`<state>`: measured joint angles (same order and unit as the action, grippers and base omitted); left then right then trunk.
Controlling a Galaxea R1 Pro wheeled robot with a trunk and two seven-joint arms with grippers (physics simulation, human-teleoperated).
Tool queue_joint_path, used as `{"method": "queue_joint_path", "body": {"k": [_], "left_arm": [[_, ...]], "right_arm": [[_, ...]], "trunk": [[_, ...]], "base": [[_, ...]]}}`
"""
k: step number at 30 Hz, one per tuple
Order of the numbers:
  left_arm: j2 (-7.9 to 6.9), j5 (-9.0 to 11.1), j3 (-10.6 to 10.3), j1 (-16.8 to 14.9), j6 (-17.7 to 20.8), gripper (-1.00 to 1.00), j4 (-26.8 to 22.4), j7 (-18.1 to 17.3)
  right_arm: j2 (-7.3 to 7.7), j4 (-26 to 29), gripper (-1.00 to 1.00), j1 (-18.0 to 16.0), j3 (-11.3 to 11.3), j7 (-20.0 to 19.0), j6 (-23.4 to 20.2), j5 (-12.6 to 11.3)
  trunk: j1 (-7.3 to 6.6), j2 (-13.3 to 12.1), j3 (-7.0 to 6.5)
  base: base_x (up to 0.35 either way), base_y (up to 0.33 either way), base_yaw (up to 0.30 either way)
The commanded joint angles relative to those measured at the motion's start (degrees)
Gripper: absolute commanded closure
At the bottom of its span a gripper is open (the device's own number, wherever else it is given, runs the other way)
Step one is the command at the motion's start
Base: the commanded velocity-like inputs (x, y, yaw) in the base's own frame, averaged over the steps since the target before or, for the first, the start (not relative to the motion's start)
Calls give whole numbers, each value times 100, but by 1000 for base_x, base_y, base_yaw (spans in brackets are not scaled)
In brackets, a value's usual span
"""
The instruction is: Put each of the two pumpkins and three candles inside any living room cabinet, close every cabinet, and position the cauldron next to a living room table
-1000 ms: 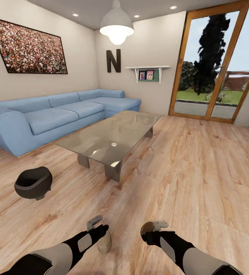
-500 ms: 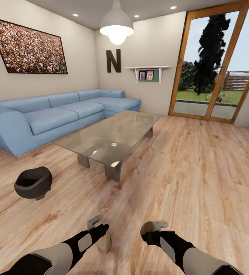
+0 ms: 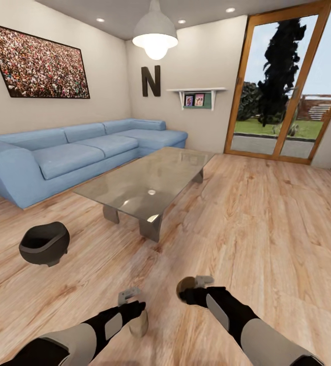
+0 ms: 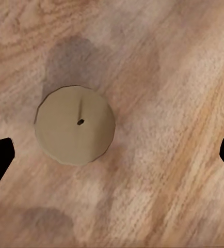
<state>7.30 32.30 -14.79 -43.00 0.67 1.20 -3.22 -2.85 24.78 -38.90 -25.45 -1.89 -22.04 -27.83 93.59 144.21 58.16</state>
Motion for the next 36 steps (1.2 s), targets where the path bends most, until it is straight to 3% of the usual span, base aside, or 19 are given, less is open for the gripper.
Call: {"method": "queue_joint_path", "body": {"k": [1, 4, 10, 13, 15, 17, 20, 36], "left_arm": [[-4, -70, -40, -7, 10, -100, 12, -14], [-8, -198, -41, -7, 12, -100, 12, -12], [-6, -315, -48, -7, 15, -100, 12, -39], [-3, -524, -45, -7, 15, -100, 12, -42], [2, -795, -38, -7, 1, -100, 15, -32], [5, -1017, -35, -7, -16, -100, 19, -25], [8, -1161, -34, -7, -10, -100, 30, -27], [8, -1203, -22, -7, -5, -100, 65, 1]], "right_arm": [[51, 300, 100, -2, -21, -7, -354, 9], [109, 926, 100, -2, -22, -6, -962, 6], [251, 1633, 100, 1, -6, -6, -1630, 6], [375, 1913, 100, 2, -2, -10, -1947, 4], [484, 2217, 100, -1, -8, -12, -2303, 0], [531, 2451, 100, 0, -24, -12, -2681, -12], [550, 2633, 100, 4, -45, -17, -3164, -19], [557, 2698, 100, 187, -38, -13, -3342, -5]], "trunk": [[-1, 2, 6], [-1, 2, 6], [-1, 2, 6], [-1, 2, 6], [-1, 2, 6], [-1, 2, 6], [-1, 2, 6], [-1, 2, 6]], "base": [[0, 0, 0], [0, 0, 0], [0, 0, 0], [0, 0, 0], [0, 0, 0], [0, 0, 0], [0, 0, 0], [0, 0, 0]]}}
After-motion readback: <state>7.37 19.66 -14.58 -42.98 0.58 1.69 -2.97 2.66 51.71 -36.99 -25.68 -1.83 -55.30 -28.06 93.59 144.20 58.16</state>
